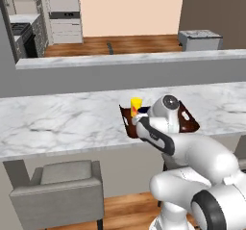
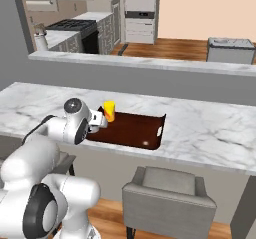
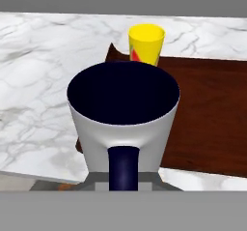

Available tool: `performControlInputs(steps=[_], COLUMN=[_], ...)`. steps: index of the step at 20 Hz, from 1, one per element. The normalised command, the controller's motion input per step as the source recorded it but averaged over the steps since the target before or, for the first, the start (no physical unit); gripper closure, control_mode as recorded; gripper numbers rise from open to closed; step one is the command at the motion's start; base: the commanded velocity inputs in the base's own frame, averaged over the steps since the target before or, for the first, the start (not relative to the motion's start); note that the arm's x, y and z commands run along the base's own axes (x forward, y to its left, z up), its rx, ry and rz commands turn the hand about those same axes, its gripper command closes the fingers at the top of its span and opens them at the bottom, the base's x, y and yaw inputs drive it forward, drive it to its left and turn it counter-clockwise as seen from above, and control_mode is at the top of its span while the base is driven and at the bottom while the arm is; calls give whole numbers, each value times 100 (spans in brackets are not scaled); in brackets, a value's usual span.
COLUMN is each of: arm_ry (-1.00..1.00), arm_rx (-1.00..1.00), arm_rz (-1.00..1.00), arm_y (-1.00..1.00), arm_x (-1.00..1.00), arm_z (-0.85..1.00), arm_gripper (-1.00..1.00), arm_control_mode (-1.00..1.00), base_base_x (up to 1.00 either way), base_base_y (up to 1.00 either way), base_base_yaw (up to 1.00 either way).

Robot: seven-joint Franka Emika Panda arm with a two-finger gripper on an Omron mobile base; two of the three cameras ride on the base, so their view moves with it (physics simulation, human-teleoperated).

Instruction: There is a tray on the dining counter. Grab the cup, mug, and pitcher and place them on the tray. The pitcher may be placed next to the tray if it cannot fit the tray.

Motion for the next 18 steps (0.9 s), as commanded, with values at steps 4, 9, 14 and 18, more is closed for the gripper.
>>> performControlInputs(steps=[4,9,14,18], arm_ry=[0,0,0,0], arm_rx=[0,0,0,0], arm_rz=[0,0,0,0], arm_y=[0,0,0,0], arm_x=[29,18,12,13], arm_z=[-11,-22,-22,-16], arm_gripper=[100,100,100,100], arm_control_mode=[-100,-100,-100,-100], base_base_x=[0,0,0,0], base_base_y=[0,0,0,0], base_base_yaw=[0,0,0,0])
